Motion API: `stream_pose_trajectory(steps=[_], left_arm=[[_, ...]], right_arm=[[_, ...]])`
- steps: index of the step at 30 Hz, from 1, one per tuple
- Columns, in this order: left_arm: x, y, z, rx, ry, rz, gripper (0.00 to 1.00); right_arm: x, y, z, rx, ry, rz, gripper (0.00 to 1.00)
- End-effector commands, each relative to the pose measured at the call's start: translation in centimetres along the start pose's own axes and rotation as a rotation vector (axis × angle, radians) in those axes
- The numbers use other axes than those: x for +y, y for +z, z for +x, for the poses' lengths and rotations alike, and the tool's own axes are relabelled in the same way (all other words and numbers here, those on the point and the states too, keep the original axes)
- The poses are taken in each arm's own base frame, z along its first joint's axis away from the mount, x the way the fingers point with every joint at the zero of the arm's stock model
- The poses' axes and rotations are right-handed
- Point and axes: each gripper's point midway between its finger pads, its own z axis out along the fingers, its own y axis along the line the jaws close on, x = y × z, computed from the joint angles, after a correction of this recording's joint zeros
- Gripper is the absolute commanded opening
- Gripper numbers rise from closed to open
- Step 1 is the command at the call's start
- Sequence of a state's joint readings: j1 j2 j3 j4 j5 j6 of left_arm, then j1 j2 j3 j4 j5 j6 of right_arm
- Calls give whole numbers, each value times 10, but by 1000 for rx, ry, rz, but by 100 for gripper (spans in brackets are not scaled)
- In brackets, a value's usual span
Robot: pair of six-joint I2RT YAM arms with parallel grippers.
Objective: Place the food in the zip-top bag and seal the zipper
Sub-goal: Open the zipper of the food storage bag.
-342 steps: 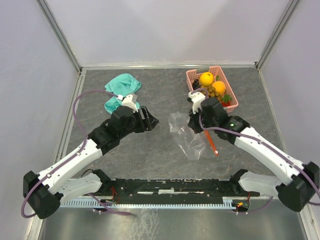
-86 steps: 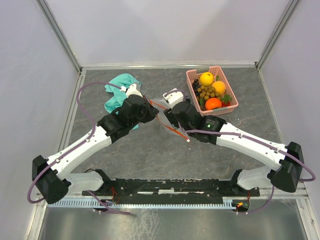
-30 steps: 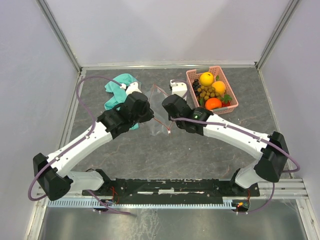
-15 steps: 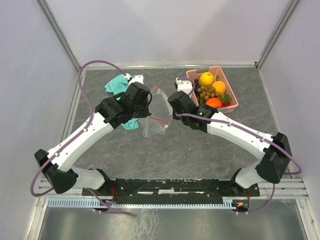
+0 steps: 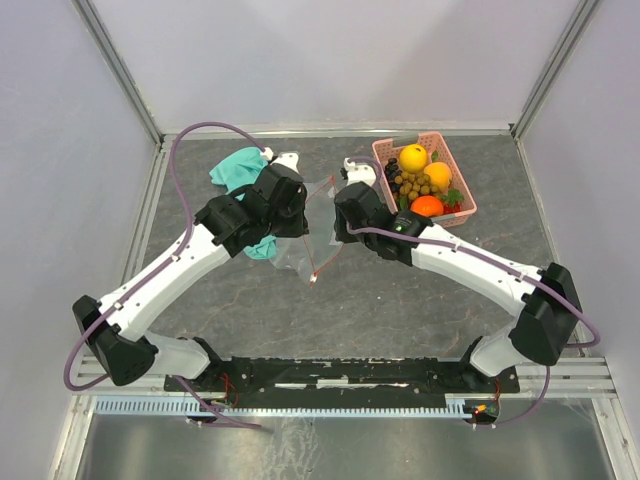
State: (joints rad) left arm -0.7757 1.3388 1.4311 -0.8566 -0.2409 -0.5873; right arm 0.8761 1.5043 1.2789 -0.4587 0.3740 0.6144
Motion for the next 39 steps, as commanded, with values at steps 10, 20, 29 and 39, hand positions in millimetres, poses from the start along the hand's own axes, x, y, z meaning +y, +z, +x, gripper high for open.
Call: stream_pose_trajectory(steps=[10, 20, 29, 39], left_arm=[[-11, 25, 6, -17, -52, 37, 35], [-22, 37, 24, -63, -148, 46, 52], [10, 57, 43, -118, -144, -147, 53], [49, 34, 26, -194, -73, -332, 25]], right_arm=[[9, -1, -25, -93, 231, 52, 2], [13, 3, -26, -97, 321, 66, 2], [17, 2, -25, -89, 327, 46, 2], [-15, 3, -9, -71, 228, 172, 2]])
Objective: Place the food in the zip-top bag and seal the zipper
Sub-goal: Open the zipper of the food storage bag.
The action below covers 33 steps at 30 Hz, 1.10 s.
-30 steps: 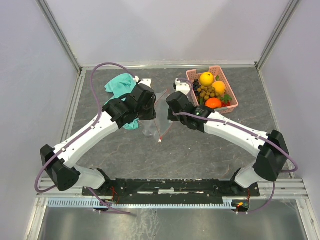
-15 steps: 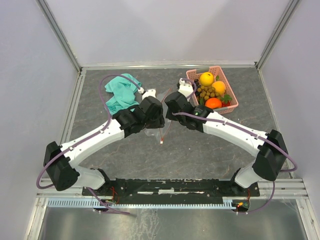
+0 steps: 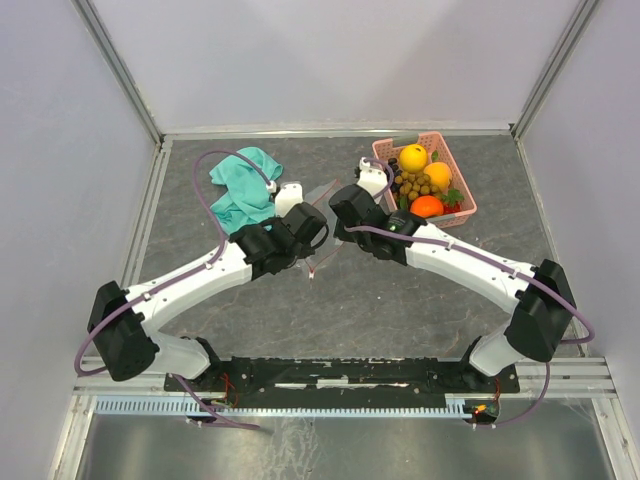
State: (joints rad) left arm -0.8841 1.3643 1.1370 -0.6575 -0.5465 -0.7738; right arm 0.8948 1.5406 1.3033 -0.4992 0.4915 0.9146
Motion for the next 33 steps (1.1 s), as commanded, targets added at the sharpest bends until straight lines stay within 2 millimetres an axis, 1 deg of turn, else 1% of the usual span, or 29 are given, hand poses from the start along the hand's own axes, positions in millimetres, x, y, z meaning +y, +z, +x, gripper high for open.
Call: stream_pose_trajectory(steps=[1, 5, 8, 10, 12, 13, 16, 18, 20, 24, 29, 32, 33], left_arm=[[26, -20, -34, -125, -5, -117, 23], [47, -32, -48, -169, 42, -203, 20], [62, -41, -57, -199, 70, -270, 18], [66, -46, -62, -208, 80, -287, 18], [62, -49, -64, -205, 77, -266, 21], [58, -49, -64, -198, 72, -240, 24], [38, -48, -58, -160, 48, -131, 34], [26, -47, -58, -154, 21, -66, 37], [20, -46, -59, -153, 10, -33, 40], [15, -44, -66, -161, 19, -20, 42], [7, -46, -76, -179, 23, 9, 43], [5, -44, -75, -177, 32, 13, 43], [6, -42, -74, -171, 39, 9, 41]], right_arm=[[-15, -2, -11, -45, -47, 74, 2], [-24, 3, -7, -26, -82, 113, 2], [-24, 6, -3, -8, -101, 115, 2], [-23, 8, -1, 5, -113, 112, 2], [-17, 10, 1, 18, -121, 88, 2], [-14, 11, 1, 20, -123, 72, 2], [-2, 10, 1, 24, -122, 12, 2], [4, 10, 0, 30, -128, -16, 1], [10, 10, 2, 42, -131, -41, 2], [15, 11, 7, 62, -130, -70, 2], [14, 14, 15, 85, -132, -75, 2], [14, 15, 19, 93, -126, -77, 2], [14, 16, 20, 95, -126, -77, 2]])
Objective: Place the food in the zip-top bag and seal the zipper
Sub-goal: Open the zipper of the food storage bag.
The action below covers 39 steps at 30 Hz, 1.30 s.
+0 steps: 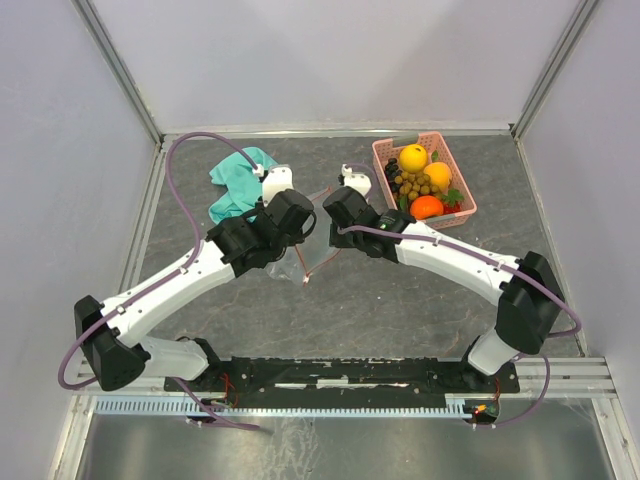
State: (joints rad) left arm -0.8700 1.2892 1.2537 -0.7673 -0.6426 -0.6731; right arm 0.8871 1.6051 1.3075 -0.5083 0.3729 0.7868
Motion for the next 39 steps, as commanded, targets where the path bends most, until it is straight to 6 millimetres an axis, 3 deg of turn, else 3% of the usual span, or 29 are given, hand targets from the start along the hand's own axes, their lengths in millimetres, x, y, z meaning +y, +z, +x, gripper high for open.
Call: stream_pose_trajectory(steps=[1, 5, 11, 17, 22, 35, 39], left_arm=[[-11, -2, -21, -50, -4, 41, 38], [-4, -3, -21, -48, 16, 22, 21], [7, -13, -25, -56, 51, 5, 8], [1, -10, -15, -9, 97, 32, 6], [-7, -2, -5, 28, 121, 48, 3], [-28, 12, 6, 82, 128, 114, 3], [-32, 15, 6, 92, 124, 130, 3]], right_arm=[[12, 1, -13, -33, 22, -40, 2], [5, 5, -9, -30, 21, -19, 2], [-4, 17, -2, -20, 23, -17, 4], [9, 21, -2, -31, -18, -114, 18], [23, 10, -10, -51, -46, -198, 35], [21, -30, -23, -107, -43, -308, 67], [10, -44, -33, -129, -110, -319, 77]])
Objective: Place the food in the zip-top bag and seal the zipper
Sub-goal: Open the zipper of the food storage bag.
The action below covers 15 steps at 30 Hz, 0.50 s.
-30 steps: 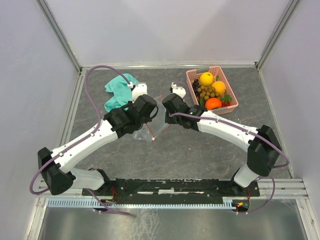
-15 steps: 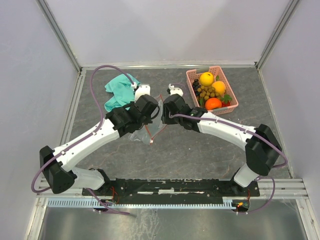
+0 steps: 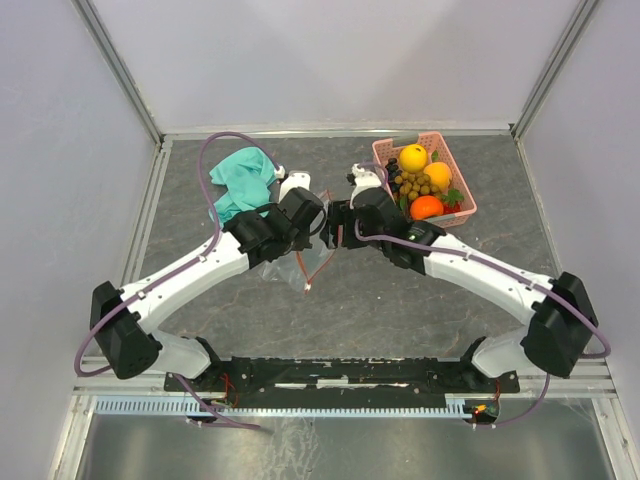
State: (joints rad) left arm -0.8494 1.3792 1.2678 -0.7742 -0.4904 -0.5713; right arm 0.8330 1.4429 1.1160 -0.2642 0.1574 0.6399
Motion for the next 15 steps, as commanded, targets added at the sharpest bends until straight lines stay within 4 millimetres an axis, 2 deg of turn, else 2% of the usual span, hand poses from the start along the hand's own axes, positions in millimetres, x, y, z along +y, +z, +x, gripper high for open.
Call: stream_pose_trajectory(steps=[1, 6, 9, 15], left_arm=[[-14, -5, -25, -56, -2, 61, 3], [-12, -4, -26, -55, -9, 56, 3], [-12, -4, -27, -58, -15, 57, 3], [-13, -7, -33, -77, -9, 69, 3]], right_arm=[[-2, -26, -30, -74, -76, -53, 79], [-38, -50, -51, -110, -127, -12, 93], [-72, -60, -64, -122, -180, 96, 99], [-138, -60, -80, -72, -215, 309, 99]])
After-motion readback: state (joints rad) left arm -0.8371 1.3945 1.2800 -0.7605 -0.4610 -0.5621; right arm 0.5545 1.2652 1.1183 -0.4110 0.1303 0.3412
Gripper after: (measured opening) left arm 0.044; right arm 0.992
